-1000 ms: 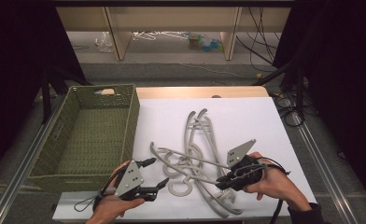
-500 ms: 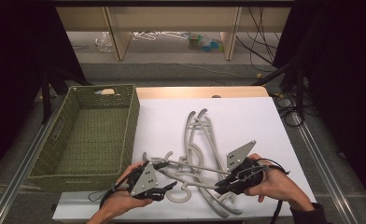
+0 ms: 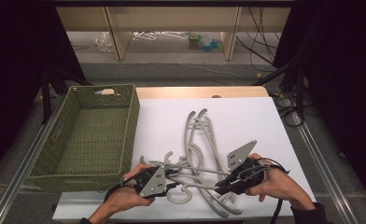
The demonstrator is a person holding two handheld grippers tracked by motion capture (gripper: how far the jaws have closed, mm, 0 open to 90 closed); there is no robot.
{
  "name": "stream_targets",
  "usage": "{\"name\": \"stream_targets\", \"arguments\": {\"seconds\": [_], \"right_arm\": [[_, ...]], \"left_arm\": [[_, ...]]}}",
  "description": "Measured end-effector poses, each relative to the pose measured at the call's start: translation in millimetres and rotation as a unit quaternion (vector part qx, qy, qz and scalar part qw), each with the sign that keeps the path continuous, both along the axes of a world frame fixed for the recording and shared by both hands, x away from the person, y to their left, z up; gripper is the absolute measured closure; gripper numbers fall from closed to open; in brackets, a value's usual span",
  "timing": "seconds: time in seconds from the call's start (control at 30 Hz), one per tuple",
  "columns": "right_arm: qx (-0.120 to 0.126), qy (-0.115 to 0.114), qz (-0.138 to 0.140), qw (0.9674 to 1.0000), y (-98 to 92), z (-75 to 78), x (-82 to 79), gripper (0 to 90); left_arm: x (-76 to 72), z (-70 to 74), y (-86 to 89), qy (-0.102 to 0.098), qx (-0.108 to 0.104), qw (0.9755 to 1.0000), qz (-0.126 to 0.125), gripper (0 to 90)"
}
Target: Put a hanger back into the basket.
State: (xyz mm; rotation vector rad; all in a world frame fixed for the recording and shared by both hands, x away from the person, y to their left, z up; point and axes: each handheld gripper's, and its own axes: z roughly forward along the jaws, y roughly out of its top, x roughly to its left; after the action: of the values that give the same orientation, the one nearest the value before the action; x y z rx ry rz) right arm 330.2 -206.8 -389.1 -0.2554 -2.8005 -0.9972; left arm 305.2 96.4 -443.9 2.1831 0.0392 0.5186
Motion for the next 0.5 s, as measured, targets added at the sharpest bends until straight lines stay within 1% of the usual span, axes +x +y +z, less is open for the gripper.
{"name": "stream_targets", "arguments": {"seconds": [0.07, 0.1, 0.13, 0.17, 0.2, 0.23, 0.27, 0.3, 0.33, 0.37, 0.43, 0.5], "right_arm": [[0.012, -0.003, 0.003, 0.9999, -3.1, 1.7, 0.7, 81.8], [0.015, -0.004, 0.004, 0.9999, -3.8, 2.4, 0.7, 81.6], [0.016, -0.010, 0.004, 0.9998, -4.6, 3.1, 1.3, 81.3], [0.016, -0.013, 0.001, 0.9998, -5.2, 3.7, 1.9, 80.8], [0.017, -0.019, -0.002, 0.9997, -5.8, 3.7, 3.0, 80.1], [0.018, -0.021, -0.002, 0.9996, -6.2, 4.1, 3.8, 80.0], [0.020, -0.024, 0.001, 0.9995, -6.2, 4.2, 4.1, 79.8], [0.019, -0.028, 0.000, 0.9994, -6.2, 4.4, 4.4, 79.3], [0.017, -0.030, -0.003, 0.9994, -6.3, 4.8, 4.9, 78.5], [0.015, -0.036, -0.009, 0.9992, -6.5, 5.3, 5.9, 77.4], [0.016, -0.047, -0.024, 0.9985, -7.2, 6.7, 8.4, 74.8], [0.013, -0.056, -0.032, 0.9978, -7.5, 9.1, 9.7, 73.0]], "left_arm": [[-1.5, 6.0, -0.1, -0.014, 0.011, 0.9997, -0.014, 69.1], [-2.3, 8.3, -0.2, -0.019, 0.011, 0.9996, -0.017, 70.0], [-2.1, 11.3, 0.5, -0.021, 0.017, 0.9994, -0.022, 70.9], [-2.5, 12.6, 0.3, -0.022, 0.011, 0.9995, -0.022, 71.7], [-2.7, 14.6, 0.6, -0.025, 0.013, 0.9993, -0.024, 72.7], [-3.2, 15.6, 0.6, -0.021, 0.015, 0.9993, -0.026, 73.3], [-3.4, 16.8, 0.5, -0.024, 0.016, 0.9992, -0.028, 74.0], [-3.2, 19.0, 0.8, -0.030, 0.023, 0.9988, -0.031, 74.6], [-3.5, 19.7, 0.4, -0.030, 0.017, 0.9990, -0.029, 75.4], [-3.4, 20.8, 0.3, -0.028, 0.018, 0.9989, -0.032, 76.2], [-3.6, 22.7, -0.9, -0.026, 0.021, 0.9991, -0.028, 77.5], [-3.9, 25.2, -3.0, -0.013, 0.022, 0.9994, -0.022, 77.9]]}}
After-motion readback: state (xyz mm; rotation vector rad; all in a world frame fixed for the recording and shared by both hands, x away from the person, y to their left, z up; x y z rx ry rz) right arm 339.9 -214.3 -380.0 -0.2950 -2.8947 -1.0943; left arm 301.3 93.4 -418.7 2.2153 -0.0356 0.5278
